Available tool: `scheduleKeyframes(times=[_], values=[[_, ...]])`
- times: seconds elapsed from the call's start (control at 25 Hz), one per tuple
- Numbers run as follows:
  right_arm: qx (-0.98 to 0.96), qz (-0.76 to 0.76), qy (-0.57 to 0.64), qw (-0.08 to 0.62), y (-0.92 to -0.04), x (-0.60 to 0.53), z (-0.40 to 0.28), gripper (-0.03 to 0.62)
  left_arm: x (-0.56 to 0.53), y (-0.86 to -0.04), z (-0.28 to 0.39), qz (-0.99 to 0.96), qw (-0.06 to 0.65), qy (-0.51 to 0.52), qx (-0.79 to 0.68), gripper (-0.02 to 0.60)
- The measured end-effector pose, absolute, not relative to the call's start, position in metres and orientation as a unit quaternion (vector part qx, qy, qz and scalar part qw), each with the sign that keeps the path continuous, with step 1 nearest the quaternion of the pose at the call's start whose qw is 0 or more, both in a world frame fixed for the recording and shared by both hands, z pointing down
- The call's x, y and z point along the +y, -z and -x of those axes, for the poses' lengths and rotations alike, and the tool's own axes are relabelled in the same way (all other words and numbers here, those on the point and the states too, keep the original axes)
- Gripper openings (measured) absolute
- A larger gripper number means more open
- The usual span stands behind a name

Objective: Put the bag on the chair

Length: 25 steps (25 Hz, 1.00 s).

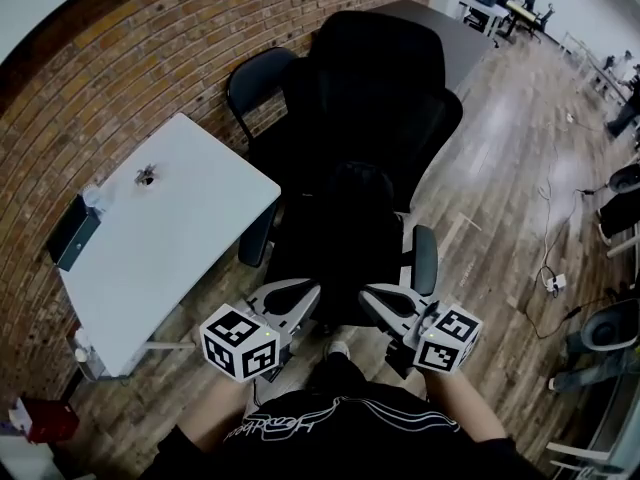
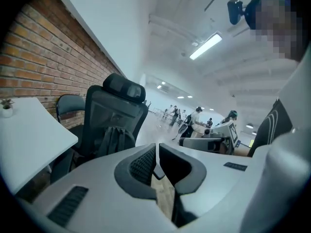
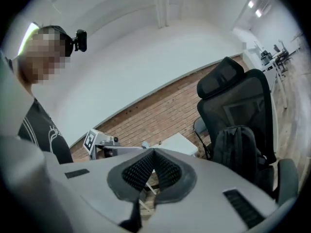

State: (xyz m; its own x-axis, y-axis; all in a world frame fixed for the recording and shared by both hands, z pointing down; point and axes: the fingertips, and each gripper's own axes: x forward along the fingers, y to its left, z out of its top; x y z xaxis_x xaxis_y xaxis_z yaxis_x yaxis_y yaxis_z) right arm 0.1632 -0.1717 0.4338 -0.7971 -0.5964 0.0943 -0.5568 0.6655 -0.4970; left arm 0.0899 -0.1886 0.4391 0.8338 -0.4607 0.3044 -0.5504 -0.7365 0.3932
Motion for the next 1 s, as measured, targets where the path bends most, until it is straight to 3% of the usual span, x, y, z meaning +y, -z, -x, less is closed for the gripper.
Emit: scheduleKeyframes(times=[0.24,1.0], values=[[0.913,0.326,0.238,0.057,-0.399,-0.134,-0.163,-0.005,-0.147,-0.397,-0.077,-0.936,0.220,-0.054,-0.268,0.043],[0.905,0.362,0.216,0.053,-0.399,-0.060,-0.161,-0.005,-0.079,-0.393,-0.087,-0.948,0.194,-0.064,-0.244,0.041]])
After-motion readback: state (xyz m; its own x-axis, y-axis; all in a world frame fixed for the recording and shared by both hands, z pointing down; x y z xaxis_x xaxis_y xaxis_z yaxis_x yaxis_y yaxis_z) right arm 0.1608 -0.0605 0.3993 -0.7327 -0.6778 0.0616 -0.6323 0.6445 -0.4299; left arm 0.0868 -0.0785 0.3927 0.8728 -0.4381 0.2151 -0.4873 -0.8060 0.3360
